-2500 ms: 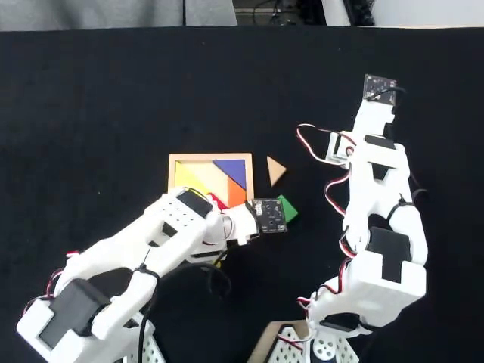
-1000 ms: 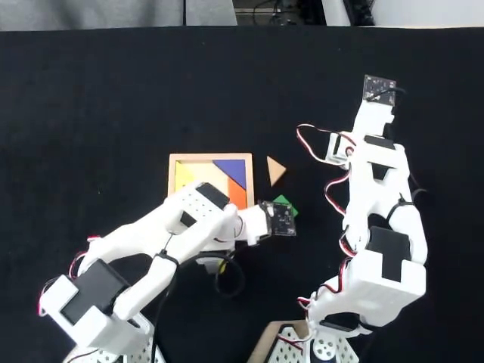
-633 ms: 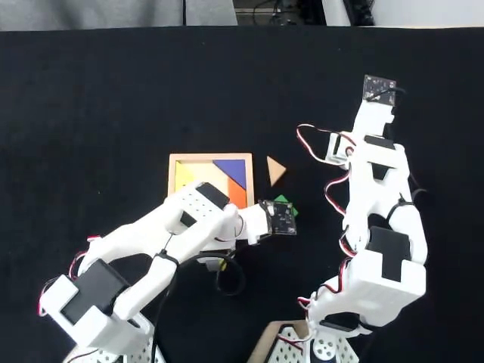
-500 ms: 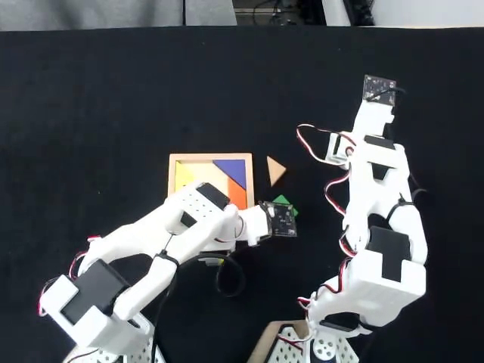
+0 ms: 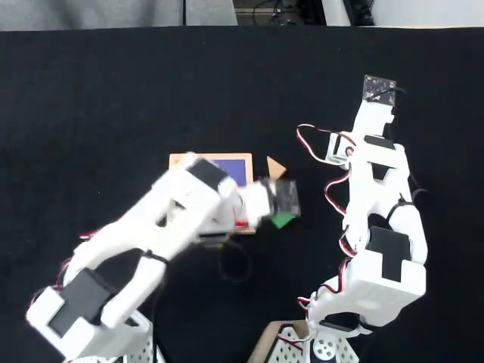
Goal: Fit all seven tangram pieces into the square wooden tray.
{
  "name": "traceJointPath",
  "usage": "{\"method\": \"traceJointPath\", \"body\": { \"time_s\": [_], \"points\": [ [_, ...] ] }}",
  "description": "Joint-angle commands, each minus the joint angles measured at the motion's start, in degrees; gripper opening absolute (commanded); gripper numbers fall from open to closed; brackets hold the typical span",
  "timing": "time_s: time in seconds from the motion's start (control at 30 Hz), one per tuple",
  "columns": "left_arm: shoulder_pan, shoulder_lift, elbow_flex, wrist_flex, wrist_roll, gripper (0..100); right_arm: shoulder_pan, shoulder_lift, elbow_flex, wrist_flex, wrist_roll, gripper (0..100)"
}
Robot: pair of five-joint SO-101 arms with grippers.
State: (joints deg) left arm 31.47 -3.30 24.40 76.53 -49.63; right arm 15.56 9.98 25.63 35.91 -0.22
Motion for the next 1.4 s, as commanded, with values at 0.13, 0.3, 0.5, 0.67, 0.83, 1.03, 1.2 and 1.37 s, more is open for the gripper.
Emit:
{"method": "traceJointPath", "body": {
  "time_s": [0.13, 0.3, 0.5, 0.67, 0.83, 1.03, 1.2, 1.37],
  "points": [
    [-12.53, -1.76, -19.56, 6.86, -14.33, 7, 0.18, -0.4, -3.03, 0.35, 0.18, 1.1],
    [-16.48, 6.77, -24.48, -0.09, -18.29, 7, 0.18, -0.4, -3.03, 0.18, 0.18, 1.1],
    [-15.69, 21.19, -31.16, -1.93, -20.31, 7, 0.26, -0.4, -3.03, 0.0, 0.18, 1.1],
    [-17.36, 29.8, -39.08, -1.85, -20.31, 7, 0.26, -0.4, -3.03, 0.0, 0.18, 1.1],
    [-18.95, 34.55, -43.21, -1.85, -20.31, 7, 0.26, -0.4, -3.03, 0.0, 0.18, 1.1],
    [-18.86, 37.8, -45.14, -1.85, -20.31, 7, 0.26, -0.4, -3.03, 0.0, 0.18, 1.1],
    [-19.3, 38.07, -45.23, -1.76, -19.87, 17, 0.26, -0.4, -3.03, 0.0, 0.18, 1.1],
    [-19.74, 37.98, -45.32, -1.58, -19.87, 21, 0.18, -0.4, -3.03, 0.0, 0.18, 1.1]
  ]
}}
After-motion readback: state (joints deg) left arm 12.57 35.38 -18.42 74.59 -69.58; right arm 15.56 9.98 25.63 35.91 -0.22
